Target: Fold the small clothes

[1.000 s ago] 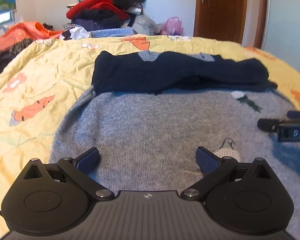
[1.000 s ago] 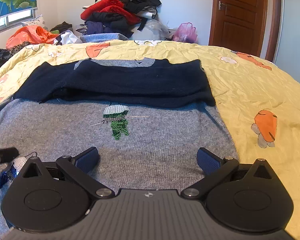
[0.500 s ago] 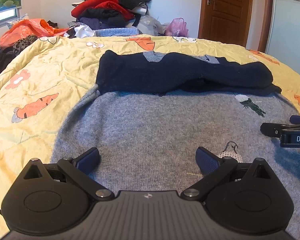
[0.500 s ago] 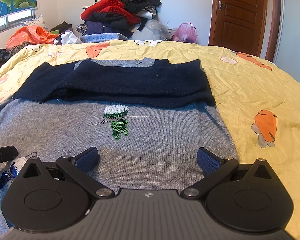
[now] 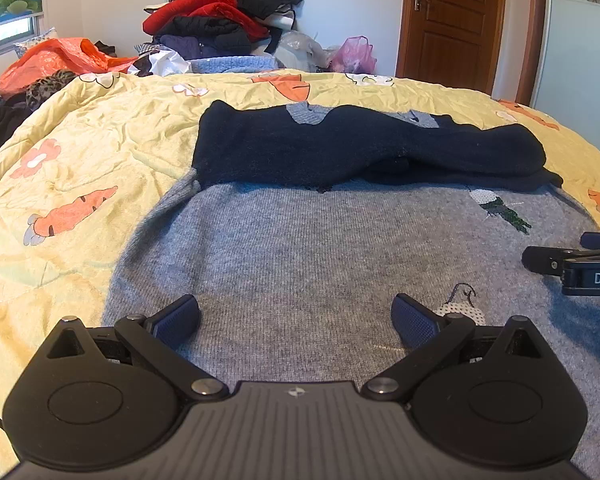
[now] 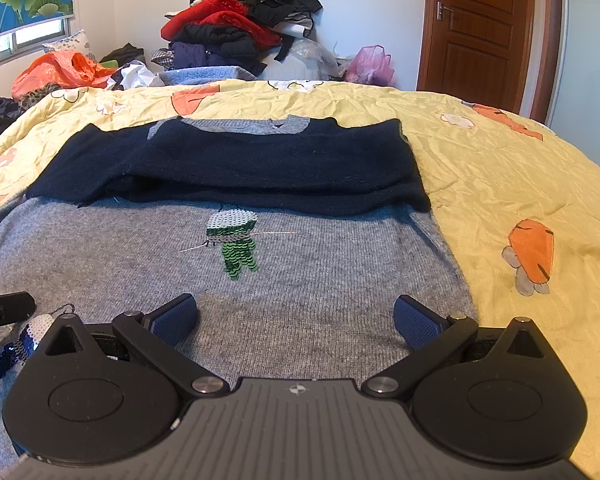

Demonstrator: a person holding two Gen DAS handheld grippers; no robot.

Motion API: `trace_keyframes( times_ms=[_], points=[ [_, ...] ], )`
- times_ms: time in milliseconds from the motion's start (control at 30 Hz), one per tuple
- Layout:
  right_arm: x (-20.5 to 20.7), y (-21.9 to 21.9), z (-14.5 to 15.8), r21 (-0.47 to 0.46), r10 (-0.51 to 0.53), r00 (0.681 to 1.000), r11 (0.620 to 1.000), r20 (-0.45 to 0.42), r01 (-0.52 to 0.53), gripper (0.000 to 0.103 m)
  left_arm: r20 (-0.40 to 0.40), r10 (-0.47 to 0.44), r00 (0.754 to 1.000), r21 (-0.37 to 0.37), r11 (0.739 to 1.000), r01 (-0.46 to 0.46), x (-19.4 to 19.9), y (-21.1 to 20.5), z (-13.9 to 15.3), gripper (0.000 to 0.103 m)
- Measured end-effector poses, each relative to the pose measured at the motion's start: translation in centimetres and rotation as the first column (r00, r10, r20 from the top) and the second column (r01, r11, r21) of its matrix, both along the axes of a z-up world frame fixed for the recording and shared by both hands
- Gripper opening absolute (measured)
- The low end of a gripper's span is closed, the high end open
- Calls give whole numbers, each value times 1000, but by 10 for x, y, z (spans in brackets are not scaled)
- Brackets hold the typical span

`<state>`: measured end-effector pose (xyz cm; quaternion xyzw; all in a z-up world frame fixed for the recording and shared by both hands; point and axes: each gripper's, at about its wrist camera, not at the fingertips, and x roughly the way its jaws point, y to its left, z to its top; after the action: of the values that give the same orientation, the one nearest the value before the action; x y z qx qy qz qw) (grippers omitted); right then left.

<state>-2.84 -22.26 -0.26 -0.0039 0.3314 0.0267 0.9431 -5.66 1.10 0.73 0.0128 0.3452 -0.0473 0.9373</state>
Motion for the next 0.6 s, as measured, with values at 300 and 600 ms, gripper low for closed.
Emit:
trace_keyframes(
  times_ms=[300, 600],
  points=[
    [-25, -3, -1, -9, 49, 999, 999, -1, -49, 103, 0, 0, 1000, -1, 1000, 0, 0, 0, 0, 103],
    [-25, -1, -1, -16, 43, 999, 999, 0, -43, 103, 0, -1, 1000, -1, 1000, 1, 0, 0, 0, 103]
  ],
)
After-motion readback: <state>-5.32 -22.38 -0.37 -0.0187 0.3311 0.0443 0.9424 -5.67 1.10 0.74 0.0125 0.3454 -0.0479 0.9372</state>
